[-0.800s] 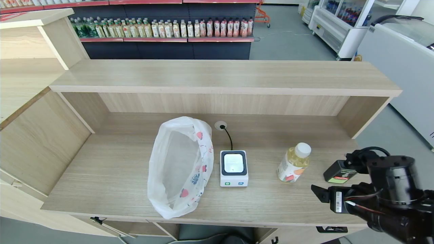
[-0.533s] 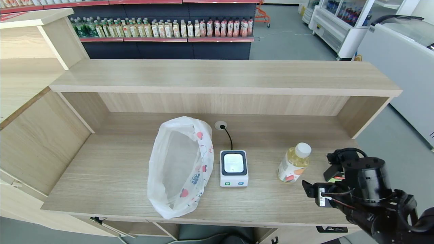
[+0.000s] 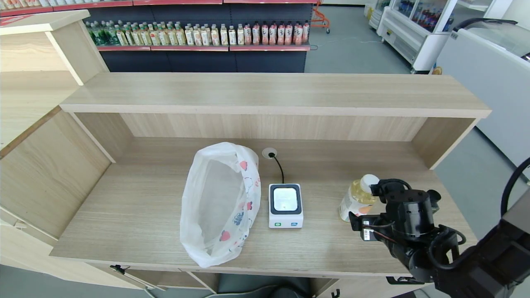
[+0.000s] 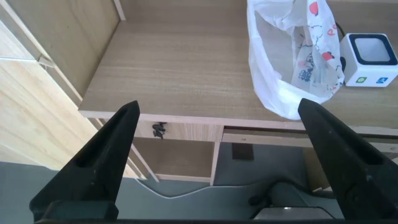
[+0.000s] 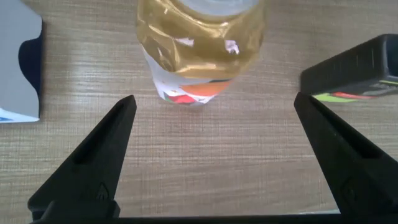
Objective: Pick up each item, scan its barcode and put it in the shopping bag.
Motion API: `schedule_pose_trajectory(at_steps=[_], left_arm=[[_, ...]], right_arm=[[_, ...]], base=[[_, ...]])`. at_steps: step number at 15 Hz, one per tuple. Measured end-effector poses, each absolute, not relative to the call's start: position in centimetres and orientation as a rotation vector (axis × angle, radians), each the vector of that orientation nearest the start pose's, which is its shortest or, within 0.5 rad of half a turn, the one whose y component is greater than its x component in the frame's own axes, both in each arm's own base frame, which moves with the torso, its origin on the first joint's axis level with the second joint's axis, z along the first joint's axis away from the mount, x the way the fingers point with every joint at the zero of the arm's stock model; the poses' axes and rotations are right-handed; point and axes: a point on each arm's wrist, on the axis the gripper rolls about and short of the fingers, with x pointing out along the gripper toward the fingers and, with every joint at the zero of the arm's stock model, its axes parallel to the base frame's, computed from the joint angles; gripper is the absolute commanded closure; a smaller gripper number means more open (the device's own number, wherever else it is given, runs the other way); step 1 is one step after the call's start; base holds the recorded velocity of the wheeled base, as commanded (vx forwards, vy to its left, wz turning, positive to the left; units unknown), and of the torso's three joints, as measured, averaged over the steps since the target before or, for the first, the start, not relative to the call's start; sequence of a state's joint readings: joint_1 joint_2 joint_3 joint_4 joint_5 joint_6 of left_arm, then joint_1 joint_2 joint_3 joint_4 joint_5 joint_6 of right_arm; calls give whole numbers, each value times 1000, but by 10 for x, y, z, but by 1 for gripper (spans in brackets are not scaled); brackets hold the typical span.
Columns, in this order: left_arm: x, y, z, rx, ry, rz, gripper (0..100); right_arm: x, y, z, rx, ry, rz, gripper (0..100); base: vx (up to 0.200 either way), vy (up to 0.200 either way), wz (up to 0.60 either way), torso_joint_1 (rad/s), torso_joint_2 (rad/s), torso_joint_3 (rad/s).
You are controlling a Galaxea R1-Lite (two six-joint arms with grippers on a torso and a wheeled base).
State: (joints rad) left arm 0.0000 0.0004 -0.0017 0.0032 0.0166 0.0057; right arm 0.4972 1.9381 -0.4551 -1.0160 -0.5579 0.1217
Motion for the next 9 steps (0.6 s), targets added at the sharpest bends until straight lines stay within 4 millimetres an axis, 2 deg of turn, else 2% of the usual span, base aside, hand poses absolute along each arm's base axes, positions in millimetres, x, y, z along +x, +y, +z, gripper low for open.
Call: schedule_pose_trajectory(at_steps=[9], left_arm=[[-23, 0, 76, 6, 2, 17, 0]], right_arm=[[300, 149, 52, -132, 311, -40, 0]], base=[[0, 0, 0, 0, 0, 0]])
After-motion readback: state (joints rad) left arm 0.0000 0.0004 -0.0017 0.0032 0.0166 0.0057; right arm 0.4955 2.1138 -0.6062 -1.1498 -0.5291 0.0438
